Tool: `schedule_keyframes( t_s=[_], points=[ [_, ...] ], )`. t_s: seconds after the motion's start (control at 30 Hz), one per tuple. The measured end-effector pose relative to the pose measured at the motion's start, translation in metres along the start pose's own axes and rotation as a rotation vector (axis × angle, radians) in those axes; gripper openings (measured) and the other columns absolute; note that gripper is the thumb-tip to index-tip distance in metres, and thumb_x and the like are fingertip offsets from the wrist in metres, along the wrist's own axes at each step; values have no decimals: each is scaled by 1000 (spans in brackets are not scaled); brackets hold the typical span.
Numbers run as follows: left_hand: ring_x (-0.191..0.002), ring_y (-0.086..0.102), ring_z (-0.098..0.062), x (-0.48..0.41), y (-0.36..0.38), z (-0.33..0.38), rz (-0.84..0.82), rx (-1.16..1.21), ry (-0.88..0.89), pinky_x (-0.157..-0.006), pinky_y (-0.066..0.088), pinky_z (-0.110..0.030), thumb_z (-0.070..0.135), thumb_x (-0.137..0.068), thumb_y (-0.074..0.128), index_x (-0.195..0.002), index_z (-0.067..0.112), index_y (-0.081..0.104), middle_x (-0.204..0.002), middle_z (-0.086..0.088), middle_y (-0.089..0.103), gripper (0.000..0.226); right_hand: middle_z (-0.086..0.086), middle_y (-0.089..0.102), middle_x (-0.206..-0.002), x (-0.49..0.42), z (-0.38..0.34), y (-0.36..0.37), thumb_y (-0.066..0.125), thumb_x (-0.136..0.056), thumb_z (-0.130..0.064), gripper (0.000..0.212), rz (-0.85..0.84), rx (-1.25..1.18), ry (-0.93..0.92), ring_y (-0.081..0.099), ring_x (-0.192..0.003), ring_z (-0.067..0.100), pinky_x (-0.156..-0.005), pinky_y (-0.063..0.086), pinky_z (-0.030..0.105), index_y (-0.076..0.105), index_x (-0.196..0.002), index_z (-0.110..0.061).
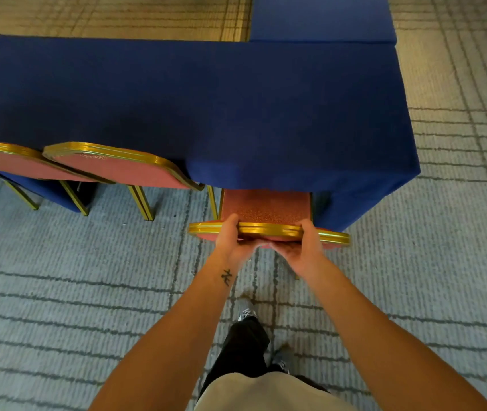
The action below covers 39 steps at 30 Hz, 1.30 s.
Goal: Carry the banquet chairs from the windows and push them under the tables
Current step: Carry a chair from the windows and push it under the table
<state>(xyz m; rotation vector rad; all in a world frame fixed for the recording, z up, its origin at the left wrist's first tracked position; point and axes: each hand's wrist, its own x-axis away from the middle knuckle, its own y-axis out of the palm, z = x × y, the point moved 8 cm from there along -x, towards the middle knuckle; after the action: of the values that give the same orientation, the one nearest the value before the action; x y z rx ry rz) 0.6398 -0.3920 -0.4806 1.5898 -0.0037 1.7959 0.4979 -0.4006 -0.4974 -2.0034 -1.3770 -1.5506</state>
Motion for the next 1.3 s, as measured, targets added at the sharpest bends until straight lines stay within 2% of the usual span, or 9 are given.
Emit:
schedule_keyframes(
  t_s=[0.13, 0.27, 0.33, 0.5, 0.7, 0.87, 1.07, 1.2, 1.3],
  points=[
    [-125, 55, -44, -13, 37, 25, -50, -33, 4, -82, 51, -70, 17, -94, 49, -121, 10, 56, -142, -24, 57, 29, 24, 67, -118, -10, -34, 32, 58, -90, -23, 32, -22, -18, -35, 65, -112, 43, -83, 59, 54, 59, -119, -8],
    [-116, 58, -45, -15, 46, 24, -73, -53, -3, -92, 48, -71, 15, -95, 46, -106, 4, 55, -116, -24, 62, 18, 25, 67, -118, -14, -39, 30, 58, -89, -24, 40, -14, 24, -37, 66, -110, 44, -98, 54, 56, 59, -123, -5],
    [-102, 58, -44, -15, 37, 13, -30, -43, 1, -93, 44, -72, 20, -102, 45, -100, 1, 55, -105, -22, 62, 21, 23, 64, -110, -17, -32, 19, 56, -89, -21, 29, 11, 8, -31, 64, -106, 42, -102, 50, 58, 58, -112, -5],
    [-120, 60, -44, -25, 10, -10, -11, 30, 33, -84, 56, -65, 20, -104, 50, -138, -1, 54, -132, -27, 63, 40, 19, 60, -106, -21, -17, -3, 51, -88, -10, 12, 65, -88, -46, 59, -104, 37, -99, 51, 59, 55, -99, -8],
    [-127, 57, -45, -42, 14, 6, -35, 0, 56, -92, 52, -69, 16, -97, 56, -113, 5, 59, -122, -23, 64, 19, 19, 61, -105, -28, -25, 11, 55, -87, -10, 18, 41, -73, -48, 62, -102, 38, -93, 56, 56, 56, -104, -6],
    [-120, 60, -44, -56, 33, 24, -12, 11, 68, -100, 47, -71, 19, -101, 55, -117, 2, 59, -121, -24, 66, 24, 21, 63, -106, -44, -43, 32, 54, -89, -13, 22, 27, -55, -62, 63, -103, 38, -97, 54, 55, 59, -109, -5],
    [-118, 60, -47, -82, 69, 51, -65, -9, 58, -78, 57, -66, 13, -97, 49, -120, 2, 56, -130, -27, 62, 26, 24, 66, -114, -74, -72, 62, 56, -84, -12, 34, 26, -83, -99, 65, -110, 42, -97, 53, 60, 60, -117, -7],
    [-112, 59, -47, -98, 90, 79, -80, -41, 38, -77, 57, -68, 8, -87, 48, -112, 5, 49, -116, -25, 56, 25, 19, 65, -99, -90, -87, 90, 53, -87, -11, 20, 7, -85, -107, 65, -96, 38, -93, 56, 55, 58, -105, -4],
    [-112, 60, -45, -109, 103, 102, -100, -75, 60, -80, 57, -68, 5, -85, 46, -117, 3, 51, -115, -23, 59, 33, 19, 68, -103, -98, -94, 109, 56, -84, -11, 29, 14, -88, -103, 67, -100, 39, -96, 55, 57, 60, -112, -4]
  ],
)
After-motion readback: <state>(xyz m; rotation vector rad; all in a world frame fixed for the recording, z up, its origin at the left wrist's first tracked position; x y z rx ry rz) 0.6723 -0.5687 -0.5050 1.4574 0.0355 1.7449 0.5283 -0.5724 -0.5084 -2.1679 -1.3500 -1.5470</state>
